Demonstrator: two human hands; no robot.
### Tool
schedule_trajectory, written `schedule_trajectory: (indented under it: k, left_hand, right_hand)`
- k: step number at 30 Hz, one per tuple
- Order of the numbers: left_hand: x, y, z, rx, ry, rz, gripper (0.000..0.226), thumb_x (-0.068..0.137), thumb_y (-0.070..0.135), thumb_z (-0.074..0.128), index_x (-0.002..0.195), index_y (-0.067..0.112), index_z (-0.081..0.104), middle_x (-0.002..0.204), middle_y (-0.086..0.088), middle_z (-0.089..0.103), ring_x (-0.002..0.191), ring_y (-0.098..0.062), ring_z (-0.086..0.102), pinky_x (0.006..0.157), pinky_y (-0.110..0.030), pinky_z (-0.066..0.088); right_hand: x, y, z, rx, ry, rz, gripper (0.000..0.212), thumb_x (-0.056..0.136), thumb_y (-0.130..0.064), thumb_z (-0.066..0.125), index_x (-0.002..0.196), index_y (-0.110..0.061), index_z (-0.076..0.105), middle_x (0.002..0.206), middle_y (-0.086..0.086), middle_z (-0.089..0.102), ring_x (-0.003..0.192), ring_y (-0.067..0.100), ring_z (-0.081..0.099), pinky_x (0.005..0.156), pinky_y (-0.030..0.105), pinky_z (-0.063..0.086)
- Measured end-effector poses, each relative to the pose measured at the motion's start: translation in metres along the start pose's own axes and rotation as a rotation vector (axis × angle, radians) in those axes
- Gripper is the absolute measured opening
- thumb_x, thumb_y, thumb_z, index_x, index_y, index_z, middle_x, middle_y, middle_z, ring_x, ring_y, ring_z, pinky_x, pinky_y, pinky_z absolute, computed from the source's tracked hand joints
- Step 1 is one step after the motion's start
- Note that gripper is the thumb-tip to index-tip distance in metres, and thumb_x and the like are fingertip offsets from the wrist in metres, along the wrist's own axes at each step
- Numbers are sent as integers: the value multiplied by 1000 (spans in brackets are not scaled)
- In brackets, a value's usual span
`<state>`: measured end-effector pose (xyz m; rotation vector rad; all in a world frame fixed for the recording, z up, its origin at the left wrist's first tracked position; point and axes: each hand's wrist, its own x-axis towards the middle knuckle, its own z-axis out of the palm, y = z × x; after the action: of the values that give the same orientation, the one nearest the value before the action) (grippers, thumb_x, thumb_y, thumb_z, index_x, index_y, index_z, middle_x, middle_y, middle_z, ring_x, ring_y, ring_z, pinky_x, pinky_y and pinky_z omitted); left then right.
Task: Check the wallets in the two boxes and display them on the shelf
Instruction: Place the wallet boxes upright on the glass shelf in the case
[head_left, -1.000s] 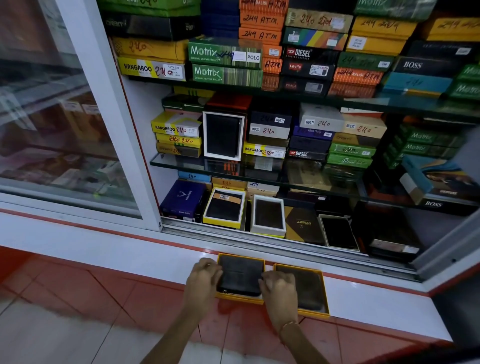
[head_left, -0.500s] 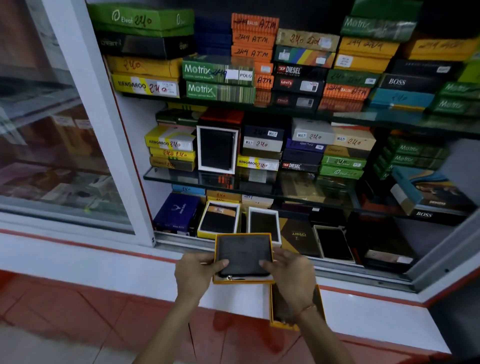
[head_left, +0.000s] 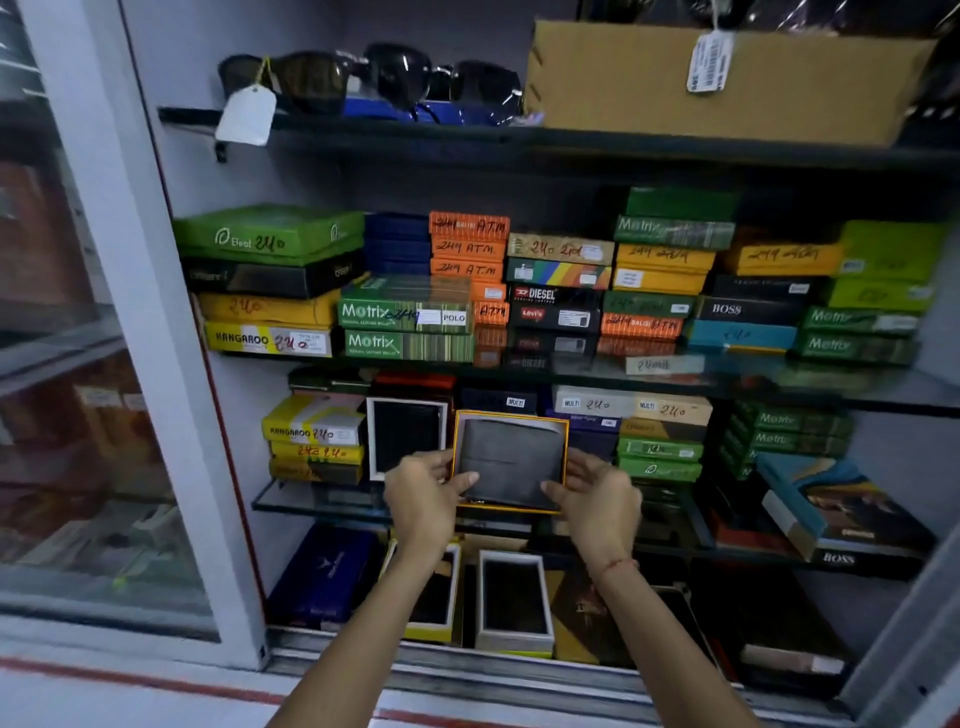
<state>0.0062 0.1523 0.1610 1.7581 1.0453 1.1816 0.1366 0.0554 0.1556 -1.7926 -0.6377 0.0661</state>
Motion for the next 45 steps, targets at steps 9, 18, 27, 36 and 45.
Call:
schedule_trajectory:
  k: [9, 18, 27, 36, 45]
  left_hand:
    - [15, -12, 29, 560, -84, 189, 29, 87, 20, 61, 112, 6, 62, 102, -13, 69, 93, -22, 67, 76, -30, 57]
    - [16, -13, 36, 1014, -151, 334, 19, 92, 3, 47, 108, 1, 59, 96, -15, 70, 87, -29, 69, 69, -34, 56]
    - [-65, -48, 19, 316, -113, 382, 15, 85, 21, 65, 87, 10, 75, 75, -7, 76, 66, -19, 70, 62, -29, 53]
    - [-190, -116, 55, 419, -641, -288, 25, 83, 33, 65, 71, 11, 62, 87, -12, 71, 84, -22, 66, 65, -23, 38]
    - [-194, -103, 67, 504, -737, -290, 28, 66, 32, 80, 76, 7, 73, 82, -8, 75, 79, -19, 70, 67, -25, 50]
  right_hand:
    - [20, 21, 23, -80, 29, -29, 48, 75, -5, 74, 119, -18, 63, 100, 7, 74, 90, 13, 67, 84, 23, 52]
    - [27, 34, 18, -134, -34, -106, 47, 78, -11, 73, 123, -16, 60, 102, 7, 72, 84, 14, 65, 84, 26, 53]
    - [-37, 75, -20, -100, 78, -233, 22, 83, -21, 70, 103, -13, 68, 91, 2, 70, 76, 9, 64, 71, 16, 52]
    - [-132, 210, -70, -526, -181, 524, 37, 83, -36, 66, 104, -6, 59, 108, 18, 61, 98, 32, 58, 81, 33, 45]
    - [-135, 201, -100, -576, -419, 512, 38, 73, -40, 75, 91, -7, 74, 92, 11, 75, 74, 19, 62, 66, 26, 48]
